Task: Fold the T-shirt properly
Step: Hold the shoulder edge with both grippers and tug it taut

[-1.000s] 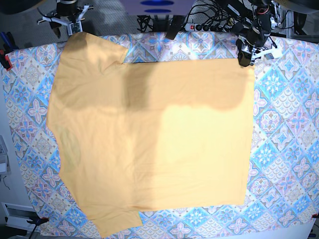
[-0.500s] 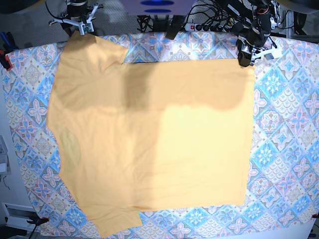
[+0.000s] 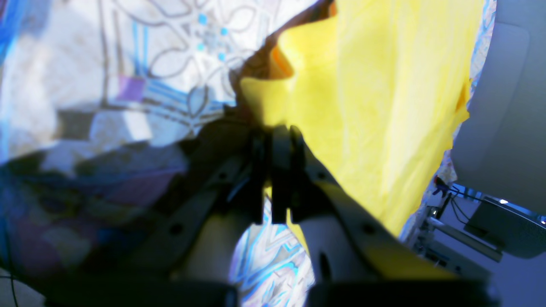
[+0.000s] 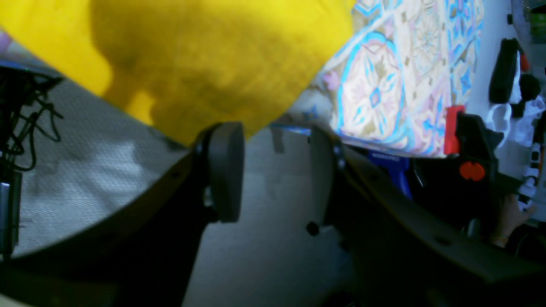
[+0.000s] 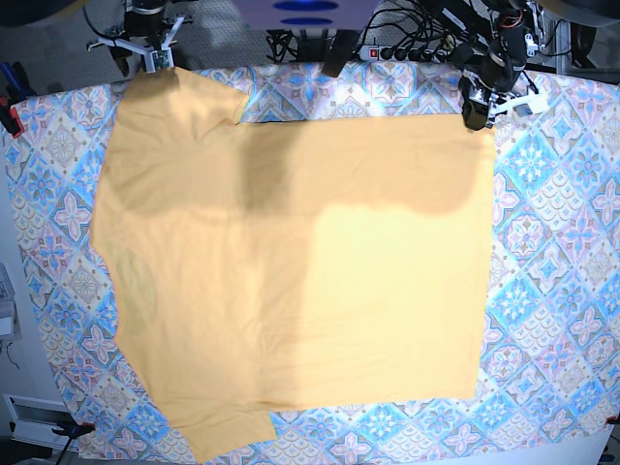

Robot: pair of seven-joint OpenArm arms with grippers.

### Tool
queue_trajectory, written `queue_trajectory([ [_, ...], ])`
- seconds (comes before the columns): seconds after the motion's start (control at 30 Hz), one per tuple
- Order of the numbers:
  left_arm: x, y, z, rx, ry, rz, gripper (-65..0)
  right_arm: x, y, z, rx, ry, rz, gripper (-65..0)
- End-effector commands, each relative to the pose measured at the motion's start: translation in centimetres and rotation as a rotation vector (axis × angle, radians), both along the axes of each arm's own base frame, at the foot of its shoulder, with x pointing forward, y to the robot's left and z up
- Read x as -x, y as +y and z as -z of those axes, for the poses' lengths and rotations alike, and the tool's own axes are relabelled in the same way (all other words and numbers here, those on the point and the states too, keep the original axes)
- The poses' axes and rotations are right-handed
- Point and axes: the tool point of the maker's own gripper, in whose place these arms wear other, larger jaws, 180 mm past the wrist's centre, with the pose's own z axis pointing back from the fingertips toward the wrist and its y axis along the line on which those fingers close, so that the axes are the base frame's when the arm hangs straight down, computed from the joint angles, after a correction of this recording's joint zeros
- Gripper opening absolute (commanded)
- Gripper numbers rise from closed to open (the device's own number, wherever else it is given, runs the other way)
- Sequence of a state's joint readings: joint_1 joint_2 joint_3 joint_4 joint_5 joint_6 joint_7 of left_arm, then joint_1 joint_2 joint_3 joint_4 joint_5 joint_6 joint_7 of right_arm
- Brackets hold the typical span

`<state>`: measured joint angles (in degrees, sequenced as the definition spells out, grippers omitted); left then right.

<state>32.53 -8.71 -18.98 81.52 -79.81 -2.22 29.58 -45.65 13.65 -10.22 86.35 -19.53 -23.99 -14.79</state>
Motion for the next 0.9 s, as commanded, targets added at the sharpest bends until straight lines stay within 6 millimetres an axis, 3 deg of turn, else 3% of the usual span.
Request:
queue_trajectory([
  [0.0,0.6,0.3,0.5,-0.011,0.039,-0.001,-65.0,-0.2,-0.3,-0.6,0.016,-0.02,-0.009,-39.7],
  [0.13,1.5,0.5,1.9,0.004,0.077,-0.021,-65.0,-0.7,-0.3,-0.7,0.016,-0.031,-0.009,-39.7],
  [0.5,1.1,0.5,1.9,0.005,0.071,-0.023,-65.0,-2.4,-0.6,-0.4,0.022,-0.057,-0.004,-39.8],
  [0.7,1.1,0.5,1.8,0.005,0.069,-0.023,-65.0,-2.2,-0.5,-0.2,0.021,-0.05,-0.006,-39.8],
  [0.87,1.0,0.5,1.8,0.004,0.068,-0.022,-65.0,-0.8,0.0,-0.4,0.011,-0.029,-0.016,-39.7],
])
